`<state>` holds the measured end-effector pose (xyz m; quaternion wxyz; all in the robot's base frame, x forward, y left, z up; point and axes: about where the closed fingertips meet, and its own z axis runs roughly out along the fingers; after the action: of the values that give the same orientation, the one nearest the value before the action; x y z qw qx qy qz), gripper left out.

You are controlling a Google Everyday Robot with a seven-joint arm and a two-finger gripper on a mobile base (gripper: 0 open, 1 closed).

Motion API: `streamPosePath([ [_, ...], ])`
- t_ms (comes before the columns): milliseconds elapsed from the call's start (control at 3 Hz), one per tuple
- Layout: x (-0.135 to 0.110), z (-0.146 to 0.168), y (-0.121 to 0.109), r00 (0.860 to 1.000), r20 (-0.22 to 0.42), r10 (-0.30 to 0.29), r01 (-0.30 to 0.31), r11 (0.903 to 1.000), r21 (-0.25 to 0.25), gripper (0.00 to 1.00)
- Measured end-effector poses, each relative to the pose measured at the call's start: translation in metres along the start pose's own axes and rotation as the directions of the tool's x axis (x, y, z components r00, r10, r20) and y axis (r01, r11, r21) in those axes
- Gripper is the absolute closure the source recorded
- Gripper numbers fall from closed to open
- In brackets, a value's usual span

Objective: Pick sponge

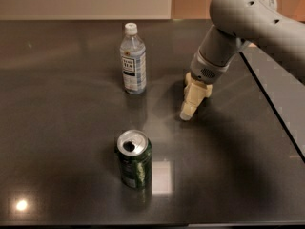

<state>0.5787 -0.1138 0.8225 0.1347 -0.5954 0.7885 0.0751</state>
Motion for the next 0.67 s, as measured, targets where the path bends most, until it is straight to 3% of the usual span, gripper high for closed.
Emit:
streamPosePath([
  [667,0.0009,-0.0008,-0.0065,1.0,0.007,0.03,-0.029,0.9991,-0.032,0.41],
])
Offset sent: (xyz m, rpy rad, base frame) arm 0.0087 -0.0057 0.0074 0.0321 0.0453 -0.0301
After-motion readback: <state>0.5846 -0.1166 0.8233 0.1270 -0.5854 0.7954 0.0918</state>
